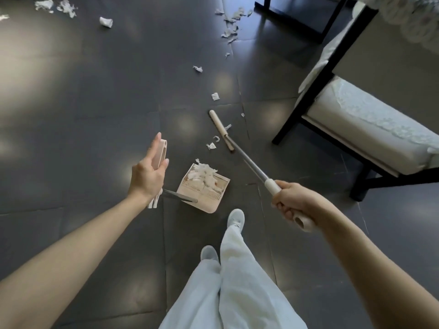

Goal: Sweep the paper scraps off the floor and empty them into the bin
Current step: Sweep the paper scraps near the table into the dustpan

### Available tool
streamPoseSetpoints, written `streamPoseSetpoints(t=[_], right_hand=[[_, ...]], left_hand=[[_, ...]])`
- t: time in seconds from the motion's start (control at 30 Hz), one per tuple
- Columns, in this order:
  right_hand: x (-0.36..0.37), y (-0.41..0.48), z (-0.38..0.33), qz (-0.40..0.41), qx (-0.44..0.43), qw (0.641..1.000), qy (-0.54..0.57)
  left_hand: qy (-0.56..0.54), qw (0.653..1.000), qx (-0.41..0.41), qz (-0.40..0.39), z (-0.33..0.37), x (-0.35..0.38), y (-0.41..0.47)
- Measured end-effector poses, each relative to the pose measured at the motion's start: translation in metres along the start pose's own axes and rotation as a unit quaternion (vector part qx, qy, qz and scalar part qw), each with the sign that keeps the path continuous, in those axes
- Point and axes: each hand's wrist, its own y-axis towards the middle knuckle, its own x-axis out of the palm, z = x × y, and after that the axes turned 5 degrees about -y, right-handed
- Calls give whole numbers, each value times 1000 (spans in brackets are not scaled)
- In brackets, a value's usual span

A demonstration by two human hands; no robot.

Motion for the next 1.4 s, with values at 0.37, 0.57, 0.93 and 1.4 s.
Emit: streamPoseSetpoints(t=[0.37,0.57,0.93,1.4], right_hand=[[-91,156,-132,103,-73,942,-310],[-112,208,-147,60,-33,934,-351],[-32,149,-84,-31,3,960,-277],[24,39,-93,-119,22,984,-128]], left_hand=[[27,998,-53,14,22,-1,85],[3,998,-70,-2,7,-29,78],[22,998,-63,1,-19,-42,65],[1,999,-19,36,-30,-36,121]])
